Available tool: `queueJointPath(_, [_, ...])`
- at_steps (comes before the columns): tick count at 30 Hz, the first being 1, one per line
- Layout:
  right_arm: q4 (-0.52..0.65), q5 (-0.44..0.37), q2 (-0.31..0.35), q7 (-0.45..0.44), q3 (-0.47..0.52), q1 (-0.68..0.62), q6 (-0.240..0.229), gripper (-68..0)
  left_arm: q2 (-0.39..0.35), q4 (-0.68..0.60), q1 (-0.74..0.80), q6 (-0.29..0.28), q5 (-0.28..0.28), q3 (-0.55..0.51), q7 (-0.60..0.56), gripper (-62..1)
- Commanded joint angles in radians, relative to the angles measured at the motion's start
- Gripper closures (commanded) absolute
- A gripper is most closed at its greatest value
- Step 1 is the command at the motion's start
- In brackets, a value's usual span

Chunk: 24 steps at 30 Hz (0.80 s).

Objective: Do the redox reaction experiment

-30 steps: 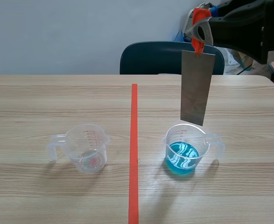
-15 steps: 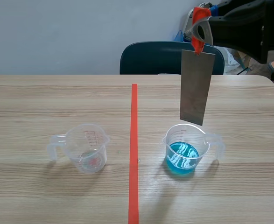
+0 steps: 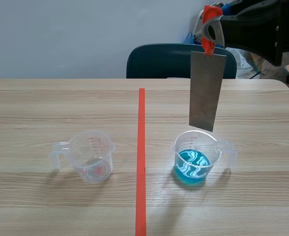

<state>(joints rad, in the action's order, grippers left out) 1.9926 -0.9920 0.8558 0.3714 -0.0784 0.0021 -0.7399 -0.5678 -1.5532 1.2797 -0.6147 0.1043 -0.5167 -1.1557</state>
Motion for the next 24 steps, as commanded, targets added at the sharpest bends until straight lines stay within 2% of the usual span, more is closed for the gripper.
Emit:
queueJointPath(1, [0.014,-0.011,0.003,-0.025,0.014,0.014,-0.006,-0.6,0.005,-0.011,0.000,-0.001,-0.010,-0.002,-0.014,-62.3])
queueJointPath(9, [0.014,-0.011,0.003,-0.031,0.014,0.014,-0.006,-0.6,0.005,-0.012,-0.007,-0.001,-0.010,-0.002,-0.014,-62.3])
queueJointPath(16, [0.014,-0.011,0.003,-0.031,0.014,0.014,-0.006,-0.6,0.005,-0.012,-0.076,-0.002,-0.009,-0.002,-0.005,-61.5])
queueJointPath(19, [0.014,-0.010,0.003,-0.029,0.014,0.014,-0.006,-0.6,0.005,-0.012,-0.120,-0.003,-0.002,-0.002,-0.002,-31.2])
queueJointPath(21, [0.014,-0.010,0.003,-0.026,0.014,0.014,-0.006,-0.6,0.005,-0.012,-0.157,-0.009,-0.002,-0.002,-0.003,-14.9])
queueJointPath(22, [0.014,-0.010,0.003,-0.026,0.014,0.014,-0.006,-0.6,0.005,-0.012,-0.180,-0.018,-0.002,-0.002,-0.003,-9.6])
queueJointPath(24, [0.014,-0.008,0.003,-0.026,0.014,0.014,-0.006,-0.6,0.005,-0.012,-0.233,-0.053,-0.002,-0.001,0.006,-5.3])
